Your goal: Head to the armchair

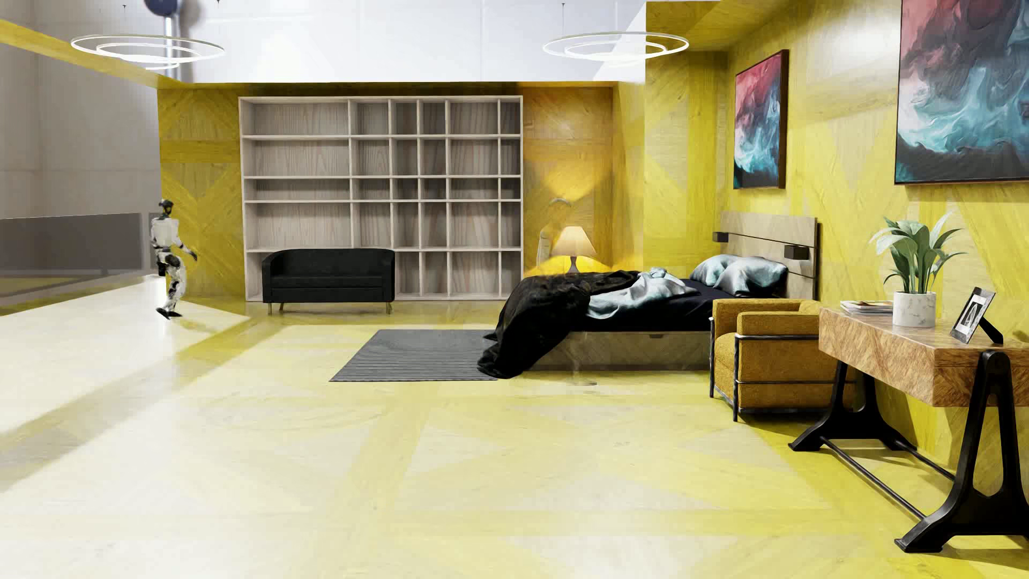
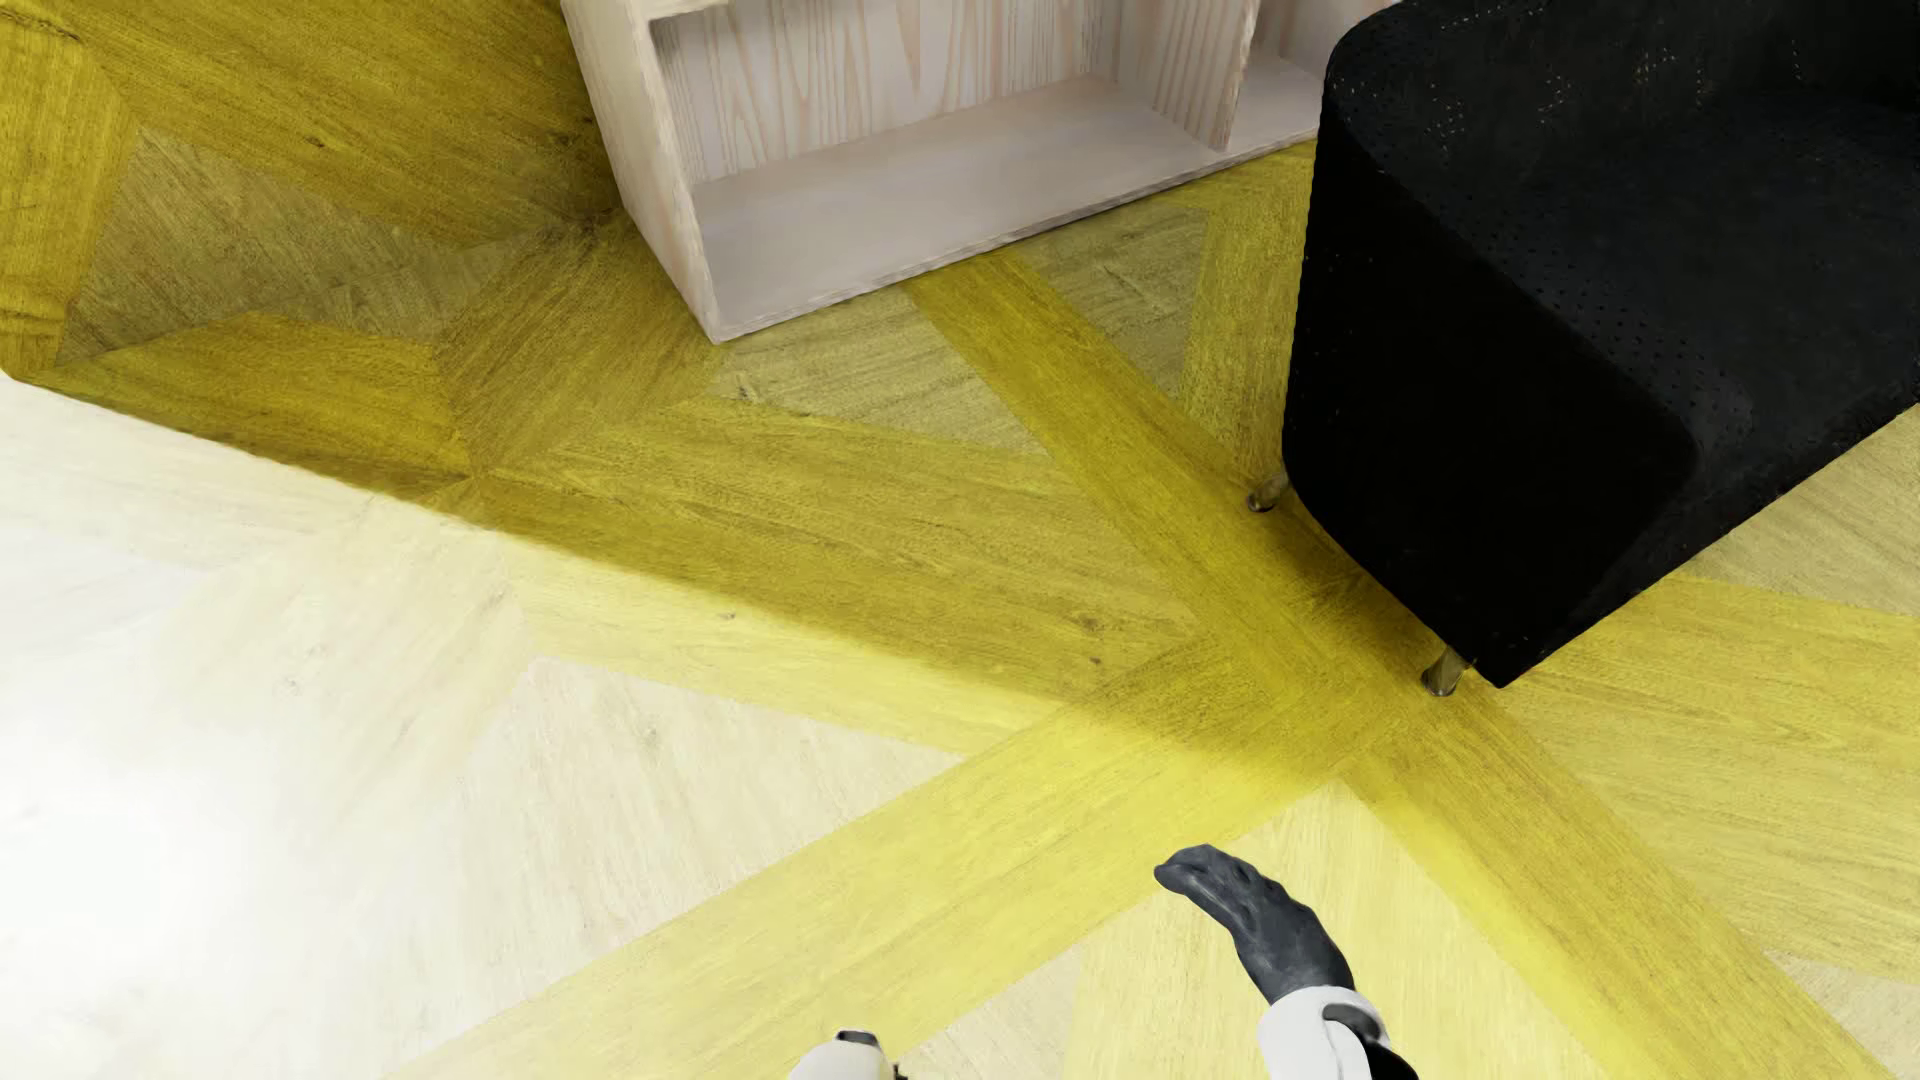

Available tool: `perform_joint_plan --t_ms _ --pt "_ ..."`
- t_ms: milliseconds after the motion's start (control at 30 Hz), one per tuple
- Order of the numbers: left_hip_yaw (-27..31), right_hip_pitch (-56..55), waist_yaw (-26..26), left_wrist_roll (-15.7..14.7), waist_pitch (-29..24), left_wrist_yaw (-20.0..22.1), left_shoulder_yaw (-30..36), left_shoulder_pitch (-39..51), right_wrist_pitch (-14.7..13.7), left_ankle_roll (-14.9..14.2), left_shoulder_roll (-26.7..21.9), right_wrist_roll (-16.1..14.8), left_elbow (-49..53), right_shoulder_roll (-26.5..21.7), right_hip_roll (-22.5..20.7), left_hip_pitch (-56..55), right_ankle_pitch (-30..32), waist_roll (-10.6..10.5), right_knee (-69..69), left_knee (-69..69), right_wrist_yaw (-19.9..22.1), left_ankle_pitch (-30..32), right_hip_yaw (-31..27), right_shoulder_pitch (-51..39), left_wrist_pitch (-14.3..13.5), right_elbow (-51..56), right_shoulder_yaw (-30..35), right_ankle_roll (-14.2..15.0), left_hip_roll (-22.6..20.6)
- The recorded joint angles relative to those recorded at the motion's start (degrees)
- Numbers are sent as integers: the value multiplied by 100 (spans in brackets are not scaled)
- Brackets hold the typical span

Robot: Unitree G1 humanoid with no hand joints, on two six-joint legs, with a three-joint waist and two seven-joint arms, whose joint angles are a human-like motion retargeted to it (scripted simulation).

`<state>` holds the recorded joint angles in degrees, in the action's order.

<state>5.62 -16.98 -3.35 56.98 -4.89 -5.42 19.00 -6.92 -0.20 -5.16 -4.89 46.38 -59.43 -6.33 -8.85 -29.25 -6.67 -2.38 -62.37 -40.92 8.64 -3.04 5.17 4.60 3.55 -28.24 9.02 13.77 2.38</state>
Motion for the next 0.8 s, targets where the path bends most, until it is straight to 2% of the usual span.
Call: perform_joint_plan --t_ms 33,67,100,133,167,200,233,267,300,333,367,433,467,500,567,600,633,700,733,767,800 --pt "-231 -332 -52 273 -4 -162 195 290 196 21 -101 4 -158 -36 470 104 -44 91 -502 -51 81 -102 179 22 58 -112 -26 24 -5" --pt "-348 -566 -66 467 8 -147 199 592 355 32 -213 24 -223 -73 1069 272 -145 174 -565 64 67 -108 363 29 236 -322 11 -155 -31" --pt "-393 -688 -54 467 25 102 -46 853 449 21 -280 68 -139 -133 1656 462 -218 245 -189 256 -62 -35 695 16 510 -606 97 -642 -66" --pt "-383 -706 -21 219 44 523 -526 1045 506 -4 -289 124 102 -211 2051 644 -342 298 586 473 -255 79 1005 8 714 -918 178 -1059 -105" --pt "-327 -647 23 -233 61 943 -1078 1213 586 -31 -250 181 437 -281 2230 800 -344 328 1637 684 -454 189 1208 34 699 -1190 215 -1235 -148" --pt "-218 -571 68 -724 74 1214 -1465 1416 706 -59 -211 228 788 -320 2201 923 18 332 2782 856 -619 256 1175 78 496 -1395 201 -1204 -197" --pt "-53 -535 103 -1071 76 1330 -1554 1634 805 -91 -279 244 1152 -345 2079 1000 652 316 3616 958 -692 242 909 133 215 -1550 133 -1084 -256" --pt "118 -515 110 -1183 69 1404 -1390 1880 867 -127 -432 225 1520 -341 2079 1007 866 292 3836 954 -623 144 811 230 -16 -1616 28 -1060 -320" --pt "263 -545 97 -1113 56 1517 -1155 2110 891 -160 -610 152 1910 -312 2166 951 663 267 3694 871 -429 41 944 338 -155 -1640 -93 -1147 -386" --pt "364 -601 89 -1010 47 1693 -1026 2258 888 -155 -716 46 2307 -276 2252 879 550 231 3534 806 -227 -36 1123 423 -197 -1683 -178 -1245 -419" --pt "337 -622 100 -1029 51 1913 -1054 2274 883 -89 -670 -21 2676 -289 2300 826 523 184 3459 763 -162 -133 1262 471 -172 -1765 -171 -1282 -393" --pt "-56 -544 145 -1534 85 2248 -1215 2007 889 -102 -297 84 3218 -477 2299 835 620 88 3495 557 -414 -509 1446 453 -140 -1886 78 -1277 -191" --pt "-234 -491 163 -1735 105 2204 -1104 1830 893 -128 -191 136 3341 -558 2271 882 687 50 3539 314 -464 -678 1482 426 -205 -1850 150 -1263 -114" --pt "-274 -448 173 -1664 125 1947 -845 1669 912 -112 -215 91 3345 -570 2239 934 751 18 3564 1 -379 -784 1488 418 -332 -1753 106 -1249 -112" --pt "-42 -419 179 -847 157 1048 -447 1383 932 -133 -342 -244 2980 -440 2159 1094 847 -31 3522 -566 -45 -906 1431 449 -604 -1438 -173 -1234 -257" --pt "194 -454 179 -519 167 695 -555 1225 904 -190 -248 -429 2622 -363 2105 1216 872 -45 3437 -735 97 -986 1356 457 -536 -1256 -286 -1237 -375" --pt "499 -526 180 -437 171 585 -856 1068 867 -255 -41 -567 2175 -305 2052 1361 888 -47 3311 -809 199 -1046 1250 449 -259 -1071 -347 -1244 -525" --pt "1155 -778 197 -630 146 825 -1464 886 774 -307 335 -690 1084 -231 1964 1689 910 -7 2959 -663 306 -1069 973 422 425 -664 -382 -1269 -850" --pt "1369 -938 224 -567 113 730 -1466 864 650 -191 372 -705 466 -205 1906 1815 967 35 2829 -478 339 -1067 810 422 592 -434 -388 -1298 -954" --pt "1313 -1086 273 -311 70 342 -1237 892 497 -14 319 -690 -140 -171 1809 1850 1113 91 2867 -265 359 -1182 645 418 577 -144 -358 -1316 -929" --pt "961 -1208 336 23 27 -189 -911 956 322 181 242 -623 -659 -144 1664 1768 1401 154 3172 -37 362 -1329 472 399 415 167 -290 -1281 -784"
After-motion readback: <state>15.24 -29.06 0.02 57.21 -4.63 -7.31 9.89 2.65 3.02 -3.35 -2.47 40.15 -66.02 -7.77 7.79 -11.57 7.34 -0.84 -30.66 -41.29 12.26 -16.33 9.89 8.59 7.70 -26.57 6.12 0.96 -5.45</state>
